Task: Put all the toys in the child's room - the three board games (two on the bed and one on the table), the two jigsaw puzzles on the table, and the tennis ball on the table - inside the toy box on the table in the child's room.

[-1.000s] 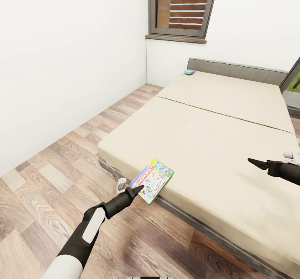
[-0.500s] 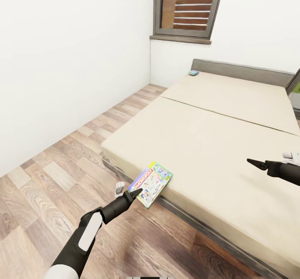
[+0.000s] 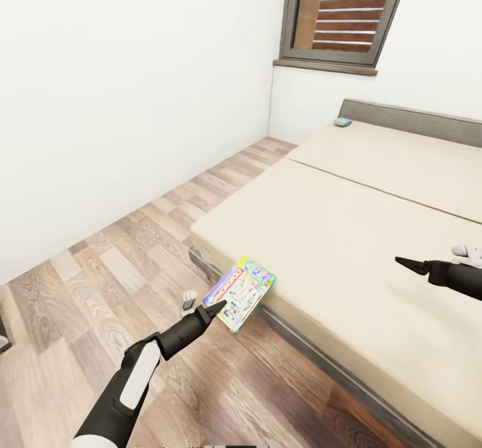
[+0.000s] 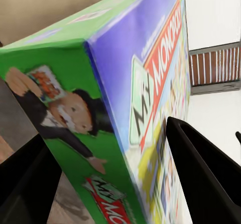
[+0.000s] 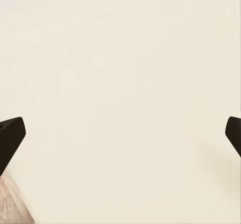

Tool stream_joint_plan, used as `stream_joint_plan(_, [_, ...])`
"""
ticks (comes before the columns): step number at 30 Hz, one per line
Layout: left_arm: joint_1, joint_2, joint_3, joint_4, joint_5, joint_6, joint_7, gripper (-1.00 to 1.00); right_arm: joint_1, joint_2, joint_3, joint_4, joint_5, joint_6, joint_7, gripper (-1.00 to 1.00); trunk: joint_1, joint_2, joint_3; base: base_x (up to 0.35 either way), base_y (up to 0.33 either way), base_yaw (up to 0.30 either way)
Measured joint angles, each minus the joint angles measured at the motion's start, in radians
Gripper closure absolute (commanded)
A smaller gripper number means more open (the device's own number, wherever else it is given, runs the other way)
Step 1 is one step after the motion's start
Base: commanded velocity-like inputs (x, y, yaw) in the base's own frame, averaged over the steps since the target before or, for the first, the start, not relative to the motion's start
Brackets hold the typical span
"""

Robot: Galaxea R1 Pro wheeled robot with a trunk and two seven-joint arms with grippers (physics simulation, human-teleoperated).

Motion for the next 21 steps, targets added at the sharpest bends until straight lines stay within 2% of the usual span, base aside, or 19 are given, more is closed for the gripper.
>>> stream_joint_plan(21, [0.013,0.001,-0.002,-0.022,-0.004,0.006,0.006,1.00,0.000,0.000,0.002,0.000,0.000,0.003,0.002,-1.00,0.000,0.000,0.008,0.000,0.000,0.281])
